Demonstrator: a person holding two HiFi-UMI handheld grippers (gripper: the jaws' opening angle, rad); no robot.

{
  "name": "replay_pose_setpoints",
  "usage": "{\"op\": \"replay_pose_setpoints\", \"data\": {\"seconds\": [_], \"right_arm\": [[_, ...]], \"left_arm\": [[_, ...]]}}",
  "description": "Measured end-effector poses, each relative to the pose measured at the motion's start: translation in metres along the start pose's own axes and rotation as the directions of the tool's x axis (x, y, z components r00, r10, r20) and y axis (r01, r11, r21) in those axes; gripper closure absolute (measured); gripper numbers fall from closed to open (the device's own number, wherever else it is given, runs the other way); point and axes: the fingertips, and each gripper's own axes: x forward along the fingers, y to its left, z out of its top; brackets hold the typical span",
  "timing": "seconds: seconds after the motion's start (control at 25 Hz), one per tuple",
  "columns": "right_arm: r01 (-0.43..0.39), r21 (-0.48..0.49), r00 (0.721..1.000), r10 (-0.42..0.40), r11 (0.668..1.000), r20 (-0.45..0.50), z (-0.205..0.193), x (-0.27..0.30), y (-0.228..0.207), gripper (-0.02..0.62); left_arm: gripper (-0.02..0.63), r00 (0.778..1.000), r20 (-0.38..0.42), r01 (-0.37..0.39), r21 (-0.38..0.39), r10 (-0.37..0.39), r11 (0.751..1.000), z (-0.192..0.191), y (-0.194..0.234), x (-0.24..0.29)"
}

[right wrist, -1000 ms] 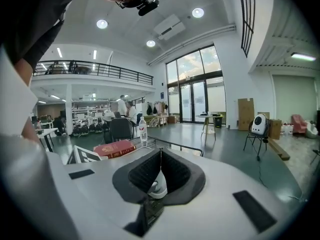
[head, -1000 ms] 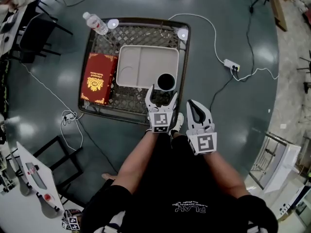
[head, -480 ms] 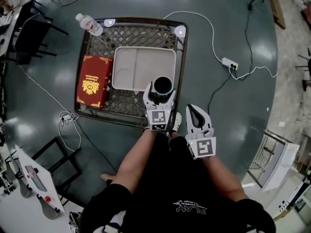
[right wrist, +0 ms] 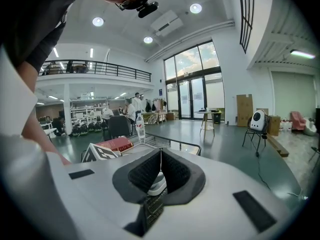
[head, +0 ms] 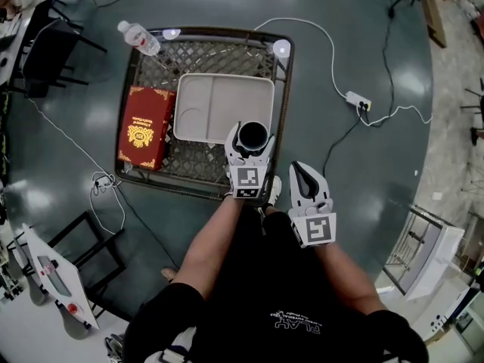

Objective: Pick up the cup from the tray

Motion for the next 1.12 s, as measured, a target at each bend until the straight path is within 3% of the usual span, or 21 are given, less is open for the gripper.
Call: {"op": "replay_pose_setpoints", "data": {"seconds": [0.36,0.56,1.12], "right_arm": [[0.003,0.017,1.0,-0.003,1.0,0.004,0.0,0.002,-0.007,0.586],[-0.001,0.0,1.0,0.001,1.0,-0.017,-0.007,0.005,-0.013,0.586],[-0.025,-0.015,0.997,0.026,1.0,0.076,0.027,0.017,-0.013,0.586]], "left_arm": [[0.21,1.0,0.02,0.012,-0.021,-0.011,1.0,0.015,-0.001,-0.006],[0.21,0.997,0.075,0.027,-0.021,-0.026,0.999,0.048,-0.007,-0.022],[0.212,0.985,0.158,0.065,0.019,-0.067,0.998,0.135,-0.027,-0.111]]}}
